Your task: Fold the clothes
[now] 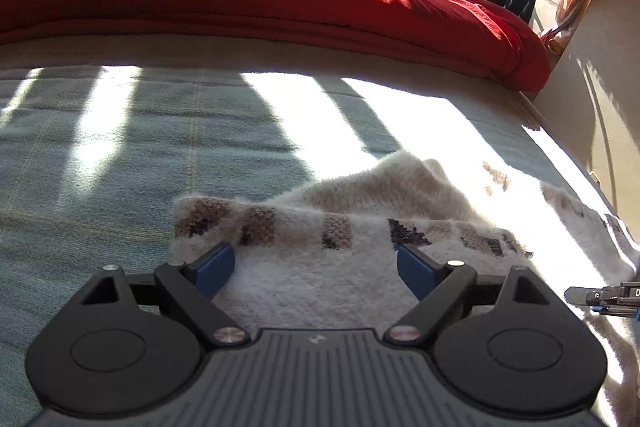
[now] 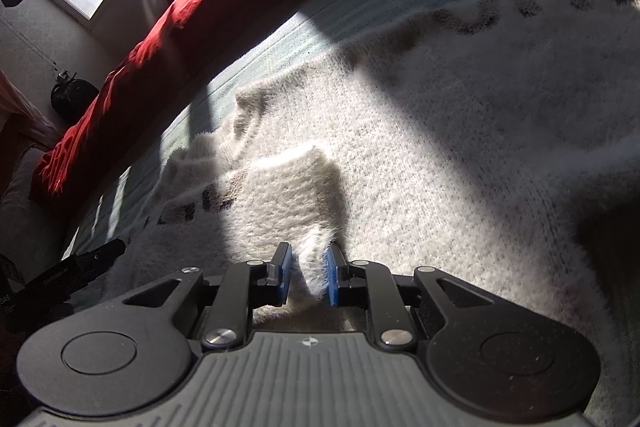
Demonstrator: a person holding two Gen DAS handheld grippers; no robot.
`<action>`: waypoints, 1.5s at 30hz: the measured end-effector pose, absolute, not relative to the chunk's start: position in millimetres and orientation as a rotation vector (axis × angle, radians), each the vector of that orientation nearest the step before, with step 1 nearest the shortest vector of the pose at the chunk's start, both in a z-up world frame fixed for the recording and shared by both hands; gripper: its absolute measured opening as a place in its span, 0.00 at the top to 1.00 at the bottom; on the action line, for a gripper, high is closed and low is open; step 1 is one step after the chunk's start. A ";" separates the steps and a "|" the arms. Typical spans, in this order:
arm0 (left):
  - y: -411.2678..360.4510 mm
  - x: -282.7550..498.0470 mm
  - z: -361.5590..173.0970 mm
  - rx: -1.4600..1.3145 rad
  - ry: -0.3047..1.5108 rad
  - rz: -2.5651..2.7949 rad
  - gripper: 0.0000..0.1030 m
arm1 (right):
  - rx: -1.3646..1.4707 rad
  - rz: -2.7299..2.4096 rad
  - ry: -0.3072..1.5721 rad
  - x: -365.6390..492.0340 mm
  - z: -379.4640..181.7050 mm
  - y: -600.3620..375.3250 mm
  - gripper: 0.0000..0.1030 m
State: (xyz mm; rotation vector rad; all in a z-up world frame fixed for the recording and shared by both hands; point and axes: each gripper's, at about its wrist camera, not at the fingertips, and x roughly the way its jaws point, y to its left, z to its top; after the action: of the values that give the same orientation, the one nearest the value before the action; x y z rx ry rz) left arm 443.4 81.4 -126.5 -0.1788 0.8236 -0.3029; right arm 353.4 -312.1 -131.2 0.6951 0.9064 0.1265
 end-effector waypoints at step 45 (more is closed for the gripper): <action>51.5 345.1 -138.6 0.036 0.851 -0.475 0.11 | 0.608 0.441 0.907 393.6 -53.4 -230.2 0.52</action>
State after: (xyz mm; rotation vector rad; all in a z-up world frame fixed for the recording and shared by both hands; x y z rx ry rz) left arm 345.1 51.5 -138.6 0.0359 0.8509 -0.4755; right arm 393.6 -230.2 -53.4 0.6082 0.9074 0.4410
